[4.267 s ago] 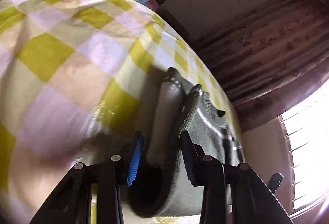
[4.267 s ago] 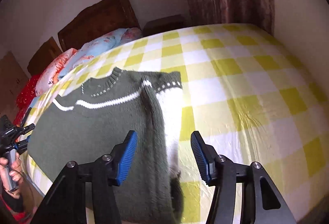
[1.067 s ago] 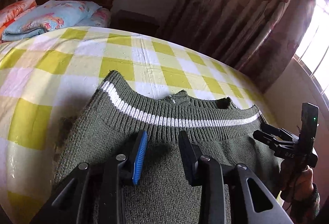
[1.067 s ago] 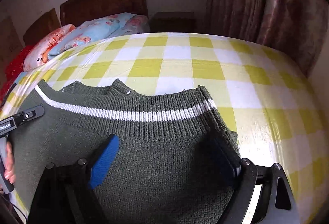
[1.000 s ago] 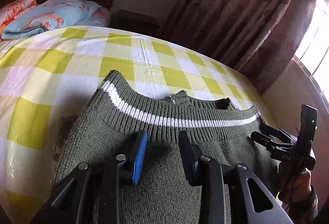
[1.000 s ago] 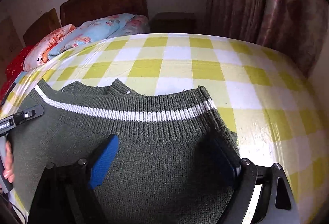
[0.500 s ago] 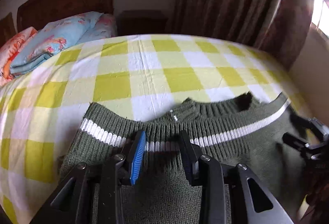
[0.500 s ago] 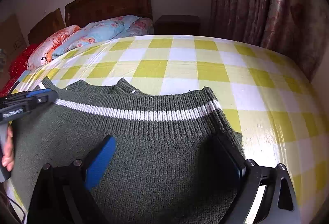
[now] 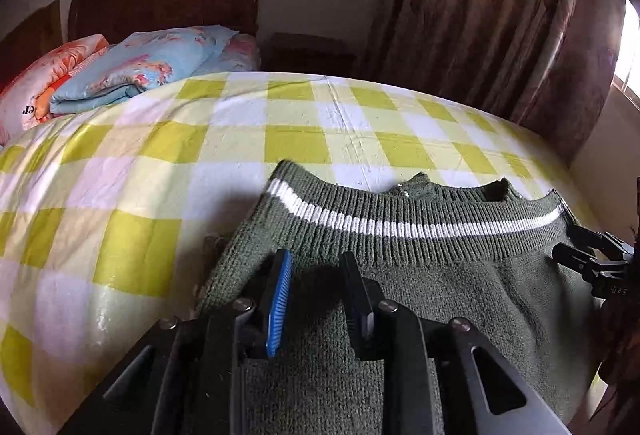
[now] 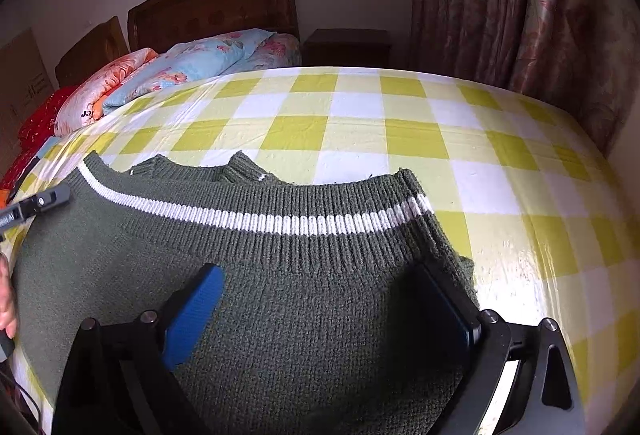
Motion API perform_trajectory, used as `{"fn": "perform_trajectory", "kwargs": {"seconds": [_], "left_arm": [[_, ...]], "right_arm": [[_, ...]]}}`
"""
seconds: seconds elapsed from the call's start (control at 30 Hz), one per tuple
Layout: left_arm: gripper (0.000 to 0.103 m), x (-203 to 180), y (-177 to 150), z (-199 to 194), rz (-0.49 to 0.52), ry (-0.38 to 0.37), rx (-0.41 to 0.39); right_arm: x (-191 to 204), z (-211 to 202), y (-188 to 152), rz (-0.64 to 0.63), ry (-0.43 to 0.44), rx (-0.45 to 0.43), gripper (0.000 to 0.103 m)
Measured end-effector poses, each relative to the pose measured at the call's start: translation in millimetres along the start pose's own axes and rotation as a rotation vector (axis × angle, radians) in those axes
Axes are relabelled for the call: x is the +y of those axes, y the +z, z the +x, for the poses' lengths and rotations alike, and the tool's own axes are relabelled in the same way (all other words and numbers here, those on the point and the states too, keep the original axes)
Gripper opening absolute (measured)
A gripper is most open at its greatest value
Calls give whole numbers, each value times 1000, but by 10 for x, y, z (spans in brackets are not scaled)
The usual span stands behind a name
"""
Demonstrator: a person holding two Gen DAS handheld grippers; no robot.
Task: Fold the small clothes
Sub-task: 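Smooth the folded sweater flat with both grippers, sliding back toward the fold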
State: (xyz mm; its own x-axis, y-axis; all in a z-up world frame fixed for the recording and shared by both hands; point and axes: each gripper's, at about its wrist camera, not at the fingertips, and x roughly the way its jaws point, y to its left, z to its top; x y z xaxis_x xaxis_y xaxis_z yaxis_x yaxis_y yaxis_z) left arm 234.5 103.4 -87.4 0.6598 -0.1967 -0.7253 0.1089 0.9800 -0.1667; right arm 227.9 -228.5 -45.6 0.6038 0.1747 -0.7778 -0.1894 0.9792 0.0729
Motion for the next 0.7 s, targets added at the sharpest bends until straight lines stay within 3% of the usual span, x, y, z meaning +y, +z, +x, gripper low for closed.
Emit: {"fn": "perform_trajectory", "kwargs": {"seconds": [0.1,0.27,0.4,0.5,0.53,0.63,0.7], "left_arm": [[25,-13,126,109,13,3,16],[27,-135,187,227,38,79,17],[28,-93,269,282,13,69,23],[28,-128,265,149,-18,82,45],[28,-173,230,32,-25,67,39],[28,-427,-31,-362,43,3,-7],[30,-628,-279,-417,119,-1,35]], "right_arm": [[7,61,59,-26,-34,11,103],[-86,230,277,-52,-19,17,103],[-123,330,416,-66,-3,20,103],[-42,251,415,-69,-58,25,103],[7,163,384,-65,-68,14,103],[155,-152,166,-42,12,-14,103],[264,-289,-64,-38,34,-16,103]]}}
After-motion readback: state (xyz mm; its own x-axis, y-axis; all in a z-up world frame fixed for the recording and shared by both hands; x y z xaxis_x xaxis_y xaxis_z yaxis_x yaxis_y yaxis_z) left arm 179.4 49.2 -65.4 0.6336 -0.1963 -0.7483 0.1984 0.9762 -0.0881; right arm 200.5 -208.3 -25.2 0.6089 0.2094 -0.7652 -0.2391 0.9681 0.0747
